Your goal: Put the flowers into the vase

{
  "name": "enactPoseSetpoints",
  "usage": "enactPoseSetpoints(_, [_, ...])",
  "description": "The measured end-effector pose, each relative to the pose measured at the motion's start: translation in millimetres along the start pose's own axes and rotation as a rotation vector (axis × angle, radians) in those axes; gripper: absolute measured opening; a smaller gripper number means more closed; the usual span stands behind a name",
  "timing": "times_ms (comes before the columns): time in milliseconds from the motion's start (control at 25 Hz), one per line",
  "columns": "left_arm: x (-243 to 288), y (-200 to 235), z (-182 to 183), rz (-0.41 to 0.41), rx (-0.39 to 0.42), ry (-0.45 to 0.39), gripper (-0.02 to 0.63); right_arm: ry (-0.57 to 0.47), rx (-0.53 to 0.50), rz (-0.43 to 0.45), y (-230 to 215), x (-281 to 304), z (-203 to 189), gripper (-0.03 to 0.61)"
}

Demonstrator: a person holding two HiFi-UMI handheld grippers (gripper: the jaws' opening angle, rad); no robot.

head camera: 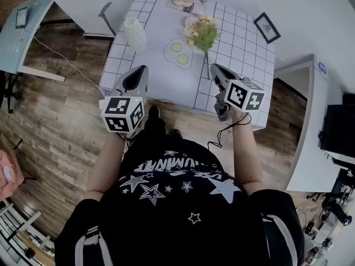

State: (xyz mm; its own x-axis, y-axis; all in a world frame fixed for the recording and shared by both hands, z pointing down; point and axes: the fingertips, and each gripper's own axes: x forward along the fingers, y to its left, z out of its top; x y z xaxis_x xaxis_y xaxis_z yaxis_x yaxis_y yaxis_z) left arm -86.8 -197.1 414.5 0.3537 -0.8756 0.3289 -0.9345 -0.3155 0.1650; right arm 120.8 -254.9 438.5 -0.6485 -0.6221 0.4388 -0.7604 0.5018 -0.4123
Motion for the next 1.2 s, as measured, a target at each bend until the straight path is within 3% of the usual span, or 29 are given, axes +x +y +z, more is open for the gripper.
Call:
enactPoseSetpoints(240, [16.3, 42.7, 1.1, -0.004, 0.001, 0.014, 0.011, 0.113, -0.036, -0.146, -30.7, 34.9, -15.2, 0.011])
enactPoseSetpoints(360, [27.7, 59.3, -4.1, -0.021, 0.011, 0.033, 0.085, 0.167, -0.047, -0.209, -47.0, 48.9, -24.4, 0.01])
enactPoseSetpoints(520, [41.6, 82.1, -11.4, -0.023, 0.032, 0.039, 0.137, 0.244, -0.069, -0.28, -65.3, 62.7, -32.0, 0.011])
enactPoseSetpoints(680, [55.3, 98.1, -12.4, -0.032, 0.081, 0.026, 0.232, 0.316, -0.075, -0.302, -78.0, 72.4, -39.3, 0.021])
enactPoseSetpoints(800, [63.0, 108.0, -9.5, -0.023, 0.14, 0.006, 0.293, 0.371, -0.085, -0.298, -84.3, 80.9, -43.5, 0.083])
enactPoseSetpoints(1080, [95.4, 123.7, -11.7, -0.057, 0.098, 0.024, 0.404, 0.484, -0.108, -0.28, -95.5, 101.7, -49.0, 0.119])
enactPoseSetpoints(1200, [109.4, 125.6, -8.5, -0.073, 0.119, 0.016, 0.411, 0.523, -0.117, -0.286, -100.6, 109.1, -48.7, 0.118])
